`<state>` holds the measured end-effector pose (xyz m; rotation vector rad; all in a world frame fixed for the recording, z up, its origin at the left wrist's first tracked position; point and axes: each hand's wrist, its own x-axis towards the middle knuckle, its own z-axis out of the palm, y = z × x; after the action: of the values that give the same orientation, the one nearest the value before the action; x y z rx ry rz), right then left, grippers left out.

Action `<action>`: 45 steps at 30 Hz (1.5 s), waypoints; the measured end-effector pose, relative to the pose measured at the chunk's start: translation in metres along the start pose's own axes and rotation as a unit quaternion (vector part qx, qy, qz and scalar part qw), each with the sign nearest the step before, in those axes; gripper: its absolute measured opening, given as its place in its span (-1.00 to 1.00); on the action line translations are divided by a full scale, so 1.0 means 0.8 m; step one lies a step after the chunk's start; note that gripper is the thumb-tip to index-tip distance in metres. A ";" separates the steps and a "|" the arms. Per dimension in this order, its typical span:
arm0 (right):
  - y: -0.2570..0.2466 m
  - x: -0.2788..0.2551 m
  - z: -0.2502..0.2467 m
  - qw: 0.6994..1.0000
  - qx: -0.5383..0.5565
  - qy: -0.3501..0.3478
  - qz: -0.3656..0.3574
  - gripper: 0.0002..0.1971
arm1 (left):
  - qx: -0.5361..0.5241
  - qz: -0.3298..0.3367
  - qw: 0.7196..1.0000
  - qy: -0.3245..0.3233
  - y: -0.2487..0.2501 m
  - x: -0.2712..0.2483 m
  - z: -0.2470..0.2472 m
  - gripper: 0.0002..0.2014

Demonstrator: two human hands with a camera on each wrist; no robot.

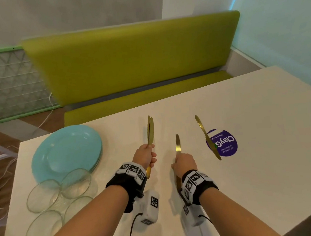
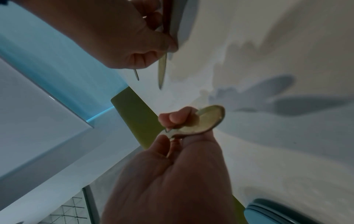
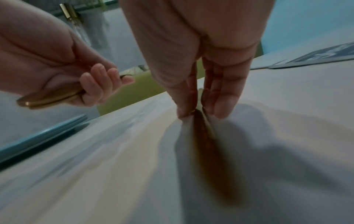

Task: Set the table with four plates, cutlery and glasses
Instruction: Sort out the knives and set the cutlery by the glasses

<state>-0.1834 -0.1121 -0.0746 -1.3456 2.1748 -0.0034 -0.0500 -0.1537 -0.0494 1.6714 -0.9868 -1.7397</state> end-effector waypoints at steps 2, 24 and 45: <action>0.004 0.000 -0.004 1.000 -0.009 0.005 0.022 -0.74 | -0.003 -0.005 1.000 -0.001 -0.001 0.001 0.005 -0.80; 0.006 0.020 -0.066 0.951 0.299 -0.050 0.066 -0.91 | 0.021 -0.029 0.998 -0.057 -0.001 -0.008 0.058 -0.83; 0.024 0.042 -0.100 0.977 0.195 -0.080 -0.039 -0.82 | 0.080 -0.005 0.994 -0.076 0.005 0.021 0.111 -0.73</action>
<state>-0.2479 -0.1534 -0.0296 -1.1603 1.8652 -0.3236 -0.1403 -0.1563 -0.0592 1.6612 -1.2188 -1.8584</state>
